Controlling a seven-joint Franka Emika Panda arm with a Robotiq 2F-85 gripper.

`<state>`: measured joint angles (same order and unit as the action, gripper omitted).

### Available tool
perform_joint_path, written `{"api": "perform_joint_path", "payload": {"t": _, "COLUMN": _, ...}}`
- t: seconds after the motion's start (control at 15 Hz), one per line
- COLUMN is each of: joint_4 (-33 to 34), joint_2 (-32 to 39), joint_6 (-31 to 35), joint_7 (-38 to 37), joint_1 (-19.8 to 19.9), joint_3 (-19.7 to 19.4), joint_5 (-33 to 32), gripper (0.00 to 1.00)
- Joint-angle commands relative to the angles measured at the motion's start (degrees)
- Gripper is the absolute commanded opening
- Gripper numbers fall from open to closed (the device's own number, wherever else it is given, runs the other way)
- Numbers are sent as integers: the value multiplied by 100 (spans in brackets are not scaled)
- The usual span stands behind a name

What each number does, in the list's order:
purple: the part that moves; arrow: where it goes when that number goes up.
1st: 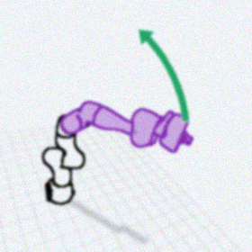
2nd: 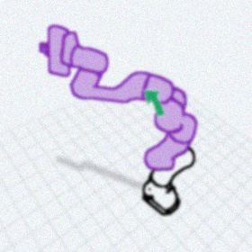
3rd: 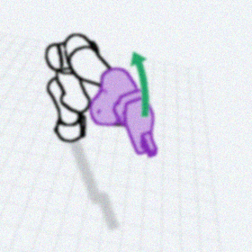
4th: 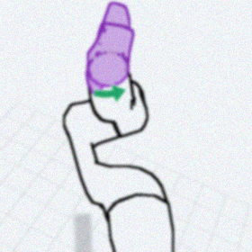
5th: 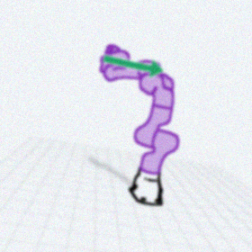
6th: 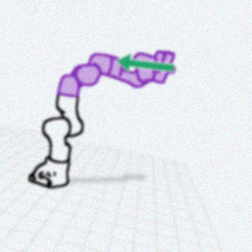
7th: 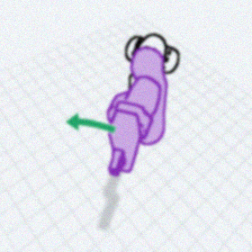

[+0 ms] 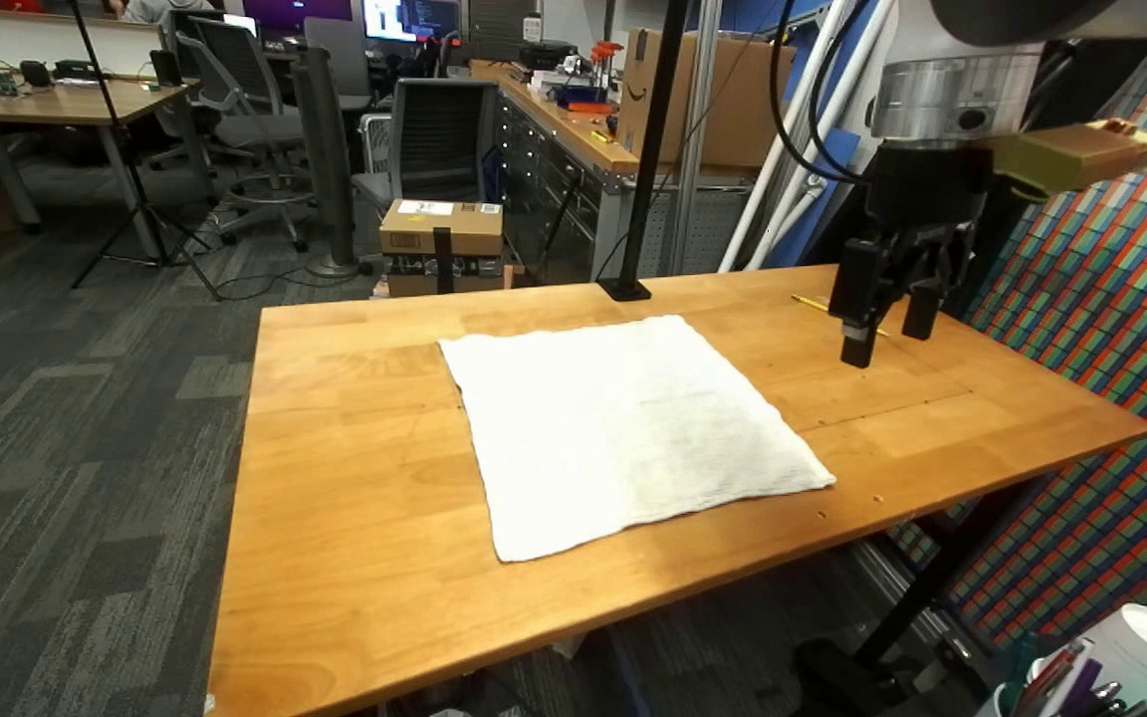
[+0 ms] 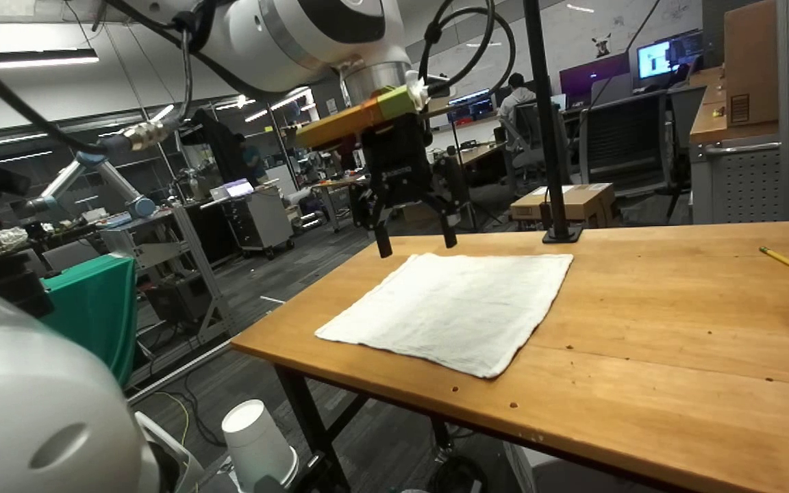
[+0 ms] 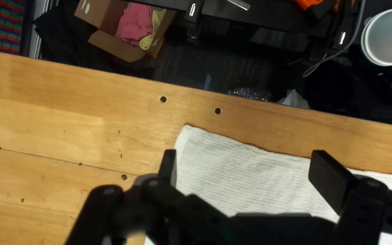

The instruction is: Fold the white towel

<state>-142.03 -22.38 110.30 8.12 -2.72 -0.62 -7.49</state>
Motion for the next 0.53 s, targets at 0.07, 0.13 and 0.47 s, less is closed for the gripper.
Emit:
{"api": "perform_joint_path", "payload": {"t": 0.07, "joint_4": -294, "joint_2": -15, "joint_6": 827, "joint_7": -473, "joint_1": 198, "joint_3": 156, "joint_5": -497, "gripper": 100}}
{"api": "perform_joint_path", "payload": {"t": 0.13, "joint_4": -312, "joint_2": 62, "joint_6": 977, "joint_7": -619, "joint_1": 228, "joint_3": 175, "joint_5": -581, "gripper": 100}}
{"api": "perform_joint_path", "payload": {"t": 0.47, "joint_4": -306, "joint_2": 506, "joint_6": 1267, "joint_7": -1078, "joint_1": 321, "joint_3": 134, "joint_5": -591, "gripper": 100}}
